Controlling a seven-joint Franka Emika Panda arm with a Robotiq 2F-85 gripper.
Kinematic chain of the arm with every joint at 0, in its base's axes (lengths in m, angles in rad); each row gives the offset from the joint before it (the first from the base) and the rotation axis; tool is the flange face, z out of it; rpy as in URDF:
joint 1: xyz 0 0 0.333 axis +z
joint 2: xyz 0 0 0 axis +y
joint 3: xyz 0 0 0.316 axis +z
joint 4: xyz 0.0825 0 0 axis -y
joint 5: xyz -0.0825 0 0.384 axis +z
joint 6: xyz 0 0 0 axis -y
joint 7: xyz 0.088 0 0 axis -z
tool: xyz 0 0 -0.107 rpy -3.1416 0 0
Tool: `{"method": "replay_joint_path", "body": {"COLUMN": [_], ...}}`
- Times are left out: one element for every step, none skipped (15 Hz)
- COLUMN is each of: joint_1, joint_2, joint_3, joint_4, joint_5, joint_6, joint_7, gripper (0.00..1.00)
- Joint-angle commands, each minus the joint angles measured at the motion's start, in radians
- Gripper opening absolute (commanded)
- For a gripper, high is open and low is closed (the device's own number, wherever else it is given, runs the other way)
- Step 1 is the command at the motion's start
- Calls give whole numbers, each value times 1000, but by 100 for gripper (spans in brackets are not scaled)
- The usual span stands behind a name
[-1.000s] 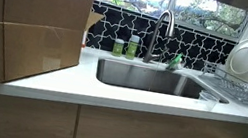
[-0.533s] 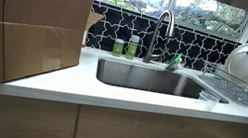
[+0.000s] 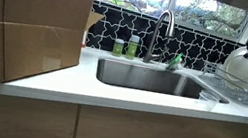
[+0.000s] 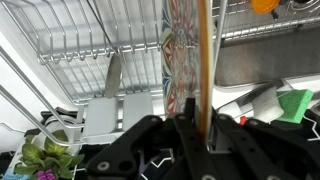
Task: Rinse the orange plate under the faucet then place it on the plate rack
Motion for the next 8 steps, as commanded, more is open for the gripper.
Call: {"method": "replay_joint_path", "body": {"joint_1": [-7,-10,-12,-13,-14,-15,-16,-15], "joint_2": [19,22,27,29,31,33,36,38], "joint_3": [5,9,11,13,14,16,18,18], "joint_4": [16,14,15,14,14,12,11,11], "joint_5": [15,8,4,2,0,-2,-5,-4], "joint_6": [-18,-15,-16,-16,-16,-17,-19,-19], "joint_7": [-24,-21,-18,-16,-13,-14,-11,-11], "gripper": [3,3,3,3,3,3,3,3]}}
